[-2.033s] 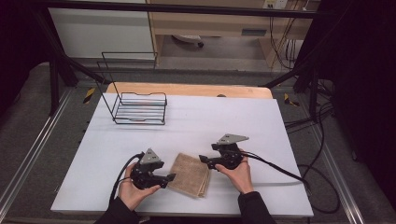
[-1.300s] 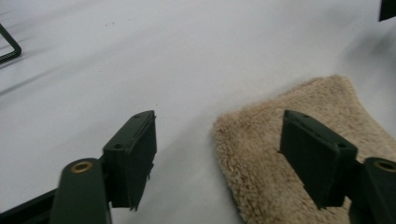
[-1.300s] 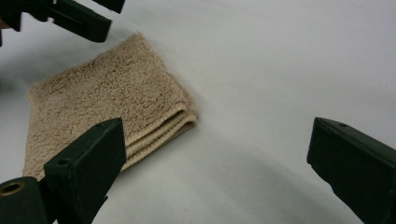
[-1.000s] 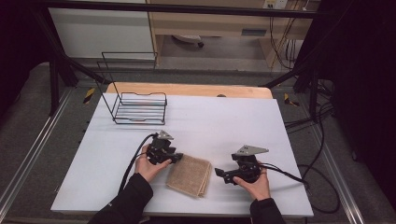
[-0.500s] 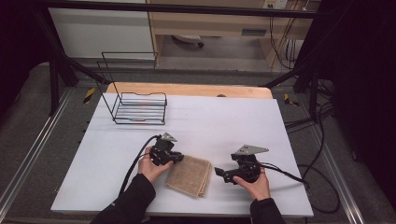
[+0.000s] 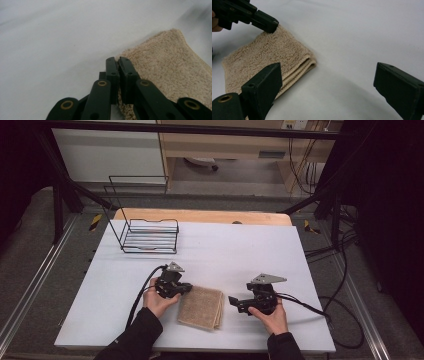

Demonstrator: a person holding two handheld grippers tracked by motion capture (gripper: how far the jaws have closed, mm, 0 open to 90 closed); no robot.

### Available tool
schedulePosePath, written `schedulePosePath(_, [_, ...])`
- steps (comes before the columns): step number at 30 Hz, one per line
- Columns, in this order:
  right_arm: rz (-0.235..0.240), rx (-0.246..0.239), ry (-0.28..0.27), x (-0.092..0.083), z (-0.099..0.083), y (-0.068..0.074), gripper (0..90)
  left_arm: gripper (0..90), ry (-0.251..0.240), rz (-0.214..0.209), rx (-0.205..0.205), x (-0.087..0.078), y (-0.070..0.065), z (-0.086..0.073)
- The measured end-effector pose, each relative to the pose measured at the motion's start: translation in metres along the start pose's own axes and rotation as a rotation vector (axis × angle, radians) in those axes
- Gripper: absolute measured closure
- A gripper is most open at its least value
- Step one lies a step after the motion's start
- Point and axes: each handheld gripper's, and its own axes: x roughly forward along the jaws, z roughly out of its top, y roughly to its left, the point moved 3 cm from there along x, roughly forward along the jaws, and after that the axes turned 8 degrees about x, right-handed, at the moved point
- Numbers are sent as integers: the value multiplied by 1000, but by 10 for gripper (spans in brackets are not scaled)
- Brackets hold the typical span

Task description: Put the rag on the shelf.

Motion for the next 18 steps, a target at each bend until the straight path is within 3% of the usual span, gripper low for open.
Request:
schedulePosePath(10, [-4, -16, 12, 19, 13, 16, 103, 864, -13, 22, -44, -14, 4, -21])
schedulePosePath(14, [7, -22, 25, 39, 25, 23, 200, 861, -20, 38, -33, -9, 3, -26])
schedulePosePath(18, [-15, -31, 53, 57, 29, 25, 285, 858, -34, 47, -29, -8, 3, -28])
